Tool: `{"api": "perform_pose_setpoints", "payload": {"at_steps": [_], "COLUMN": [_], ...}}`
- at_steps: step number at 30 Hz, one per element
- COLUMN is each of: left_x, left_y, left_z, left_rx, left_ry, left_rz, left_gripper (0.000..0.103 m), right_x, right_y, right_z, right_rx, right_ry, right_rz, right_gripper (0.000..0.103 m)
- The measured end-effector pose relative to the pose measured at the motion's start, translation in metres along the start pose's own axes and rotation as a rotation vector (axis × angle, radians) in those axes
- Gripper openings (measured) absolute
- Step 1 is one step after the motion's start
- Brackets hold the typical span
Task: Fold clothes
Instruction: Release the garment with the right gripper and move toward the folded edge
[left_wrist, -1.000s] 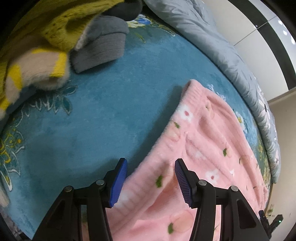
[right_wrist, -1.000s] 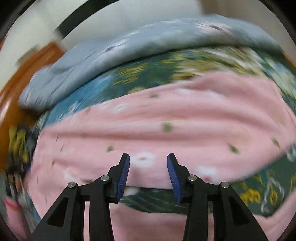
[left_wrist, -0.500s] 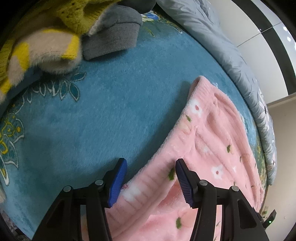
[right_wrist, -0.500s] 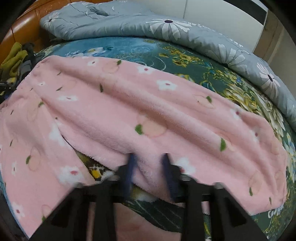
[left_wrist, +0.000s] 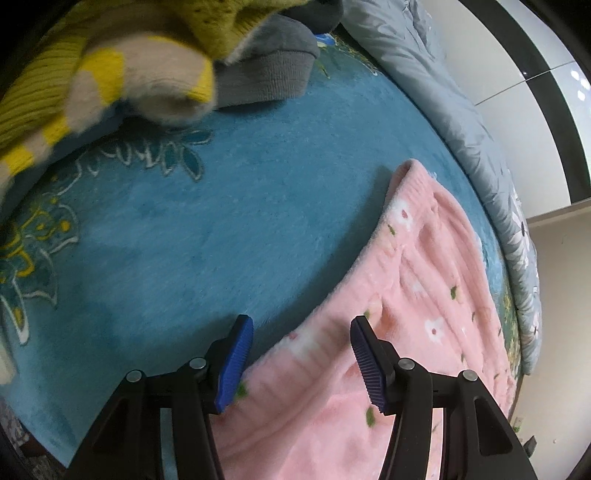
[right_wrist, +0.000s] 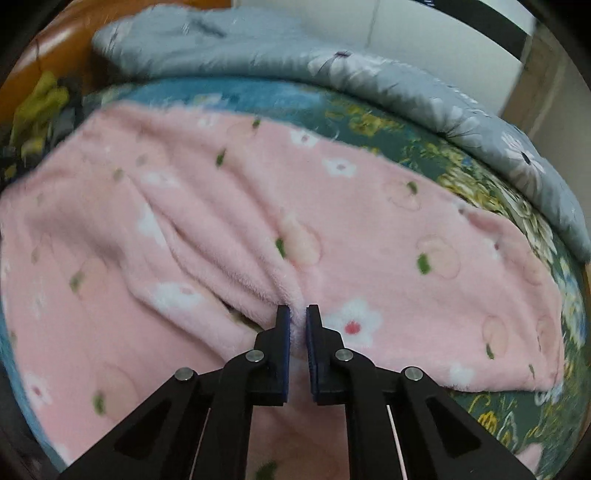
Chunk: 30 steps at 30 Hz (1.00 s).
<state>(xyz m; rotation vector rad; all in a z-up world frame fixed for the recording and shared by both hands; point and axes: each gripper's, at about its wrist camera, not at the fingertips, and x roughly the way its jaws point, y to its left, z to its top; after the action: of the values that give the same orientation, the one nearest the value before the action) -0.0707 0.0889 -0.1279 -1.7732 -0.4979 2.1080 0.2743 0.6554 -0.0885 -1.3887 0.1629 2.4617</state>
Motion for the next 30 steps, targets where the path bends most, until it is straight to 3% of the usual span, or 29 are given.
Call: {"api": "perform_pose_setpoints", "payload": {"at_steps": [4,5,7,16,19,23,26,30], "left_x": [-0.019,-0.022,-0.029,-0.040,-0.036,-0.023,-0.021,-0.016], "left_y": [0.010,0.014,0.030,0.062,0.061,0.054,0.047,0.042], "left_z": [-0.017,-0.023,-0.037,-0.065,-0.075,-0.084,-0.088,-0.091], "left_rx": [0.013,0.012,0.006,-0.054,-0.044,-0.039,-0.023,-0.056], "left_ry": [-0.026,-0.030,-0.031,-0.030,-0.018,0.038,0.026,0.025], "left_rz": [-0.015,-0.020,-0.035,-0.110,-0.136,-0.208,-0.226,-0.319], "left_gripper": [0.059,0.060,0.060,0.061,0.061,0.061,0.061,0.059], "right_x": [-0.043,-0.056,-0.080,-0.171,-0.176,-0.159,-0.143,-0.138], "right_y": [-0.012,-0.016,-0.026,-0.087,-0.102,-0.112,-0.114,-0.115], "right_z": [-0.011,-0.020,-0.049,-0.212,-0.255,-0.284,-0.285,-0.284], "right_rx": [0.152,0.203,0.326,0.895,1.089,1.275,1.320,1.369], "right_ry": [-0.103,-0.131,-0.173,-0.273,-0.301,-0.329,-0.331,-0.384], "right_rz": [-0.016,-0.017,-0.039,-0.261,-0.216,-0.087,-0.038,0.008], "right_gripper": [0.017,0.024,0.031,0.037,0.039,0.041,0.041,0.042]}}
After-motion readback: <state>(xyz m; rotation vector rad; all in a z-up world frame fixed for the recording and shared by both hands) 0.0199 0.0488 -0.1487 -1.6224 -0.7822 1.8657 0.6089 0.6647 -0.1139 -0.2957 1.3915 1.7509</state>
